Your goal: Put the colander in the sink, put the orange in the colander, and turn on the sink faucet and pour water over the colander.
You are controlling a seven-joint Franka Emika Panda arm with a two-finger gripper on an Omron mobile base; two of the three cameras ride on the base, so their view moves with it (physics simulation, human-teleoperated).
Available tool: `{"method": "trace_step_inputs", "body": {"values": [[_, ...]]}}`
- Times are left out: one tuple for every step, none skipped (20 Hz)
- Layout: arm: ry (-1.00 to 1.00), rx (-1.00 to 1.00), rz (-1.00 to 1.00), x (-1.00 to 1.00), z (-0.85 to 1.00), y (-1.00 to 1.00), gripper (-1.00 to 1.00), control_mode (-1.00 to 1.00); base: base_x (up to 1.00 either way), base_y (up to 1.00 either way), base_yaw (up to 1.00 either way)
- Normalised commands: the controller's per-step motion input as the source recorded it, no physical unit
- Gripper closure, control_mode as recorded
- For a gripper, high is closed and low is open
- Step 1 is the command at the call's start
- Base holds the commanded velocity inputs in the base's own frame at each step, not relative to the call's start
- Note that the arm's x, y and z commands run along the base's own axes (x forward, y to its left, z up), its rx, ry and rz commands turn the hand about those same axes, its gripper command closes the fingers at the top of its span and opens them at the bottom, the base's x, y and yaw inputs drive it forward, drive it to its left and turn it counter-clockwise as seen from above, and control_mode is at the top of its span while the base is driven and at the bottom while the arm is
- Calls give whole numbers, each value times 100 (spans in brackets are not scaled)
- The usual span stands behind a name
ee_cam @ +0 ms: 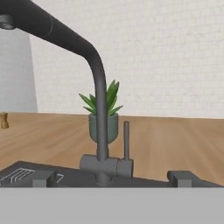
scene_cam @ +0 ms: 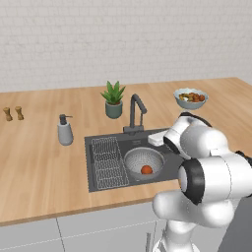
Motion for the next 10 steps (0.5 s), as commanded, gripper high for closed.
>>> {"method": "trace_step_inputs", "body": {"values": [[0, 1, -4, 27, 0, 0, -100, -100, 0, 0, 0], [0, 2, -5, 38, 0, 0, -100, -100, 0, 0, 0], [0, 3, -5, 37, 0, 0, -100, -100, 0, 0, 0], [0, 5, -4, 38, 0, 0, -100, -100, 0, 0, 0], [0, 6, -1, 32, 0, 0, -100, -100, 0, 0, 0], [0, 5, 0, 29, 0, 0, -100, -100, 0, 0, 0], [0, 2, 0, 29, 0, 0, -100, -100, 0, 0, 0], [0, 1, 0, 28, 0, 0, -100, -100, 0, 0, 0], [0, 0, 0, 22, 0, 0, -100, -100, 0, 0, 0], [0, 0, 0, 19, 0, 0, -100, -100, 0, 0, 0]]}}
